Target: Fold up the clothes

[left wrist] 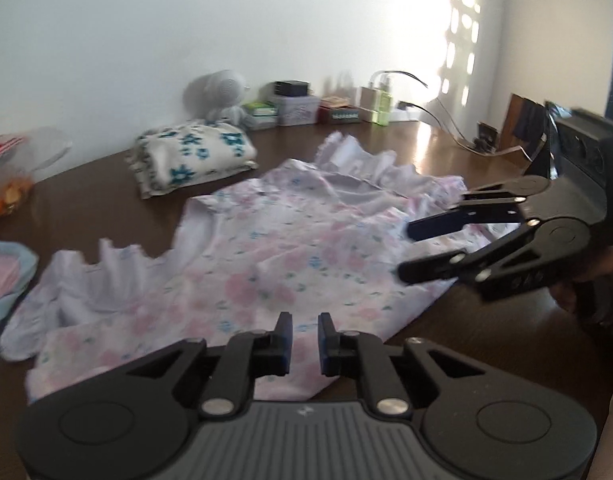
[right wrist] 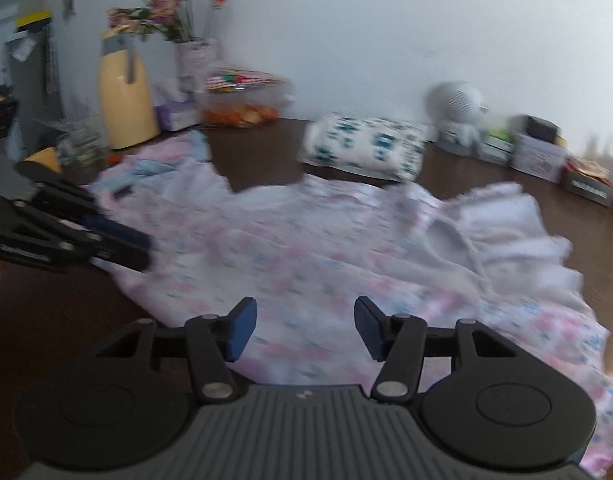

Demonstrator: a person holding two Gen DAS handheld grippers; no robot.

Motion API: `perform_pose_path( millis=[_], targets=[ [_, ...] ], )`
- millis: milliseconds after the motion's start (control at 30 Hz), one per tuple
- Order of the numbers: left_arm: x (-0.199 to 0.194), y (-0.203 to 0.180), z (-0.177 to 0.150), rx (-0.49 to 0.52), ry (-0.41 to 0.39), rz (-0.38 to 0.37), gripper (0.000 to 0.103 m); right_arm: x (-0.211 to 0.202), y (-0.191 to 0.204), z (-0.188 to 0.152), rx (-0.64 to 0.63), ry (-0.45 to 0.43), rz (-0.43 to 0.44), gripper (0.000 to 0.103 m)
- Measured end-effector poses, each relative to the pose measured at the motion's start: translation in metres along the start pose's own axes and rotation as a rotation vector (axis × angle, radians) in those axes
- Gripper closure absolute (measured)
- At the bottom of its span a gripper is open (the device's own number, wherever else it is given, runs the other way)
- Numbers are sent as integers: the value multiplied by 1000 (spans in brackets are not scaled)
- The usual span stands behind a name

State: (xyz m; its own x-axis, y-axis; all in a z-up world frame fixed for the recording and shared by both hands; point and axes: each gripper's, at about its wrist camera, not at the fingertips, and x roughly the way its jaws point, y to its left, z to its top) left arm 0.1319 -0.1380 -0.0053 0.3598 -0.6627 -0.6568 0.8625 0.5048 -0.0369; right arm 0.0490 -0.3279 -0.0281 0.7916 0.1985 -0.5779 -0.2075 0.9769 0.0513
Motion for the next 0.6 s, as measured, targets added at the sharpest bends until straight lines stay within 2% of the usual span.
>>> perform_pose_path(
  millis=[100,233,367,400,433,500,600],
  targets=[
    [11,1,-8,-18,30,8,89,9,4,-4,-25,43,-4,66],
    [7,9,-18,-78,-6,13,90,-2,-20,-16,0,46,-56,69],
    [3,10,-23,-88,-10,34,90,-22,-53,-27,28,47,-130,70],
    [2,10,-23,-90,-10,37,90,-27,-60,-29,36,46,-145,74],
    [2,10,-22,-92,-9,40,90,-32,-68,-32,44,42,-153,83],
    [1,10,-23,-98,-9,40,90,-40,-82,-36,66,49,-197,82],
    [0,11,-24,-103,-8,44,90,-50,-96,-43,122,36,-195,80]
  ],
)
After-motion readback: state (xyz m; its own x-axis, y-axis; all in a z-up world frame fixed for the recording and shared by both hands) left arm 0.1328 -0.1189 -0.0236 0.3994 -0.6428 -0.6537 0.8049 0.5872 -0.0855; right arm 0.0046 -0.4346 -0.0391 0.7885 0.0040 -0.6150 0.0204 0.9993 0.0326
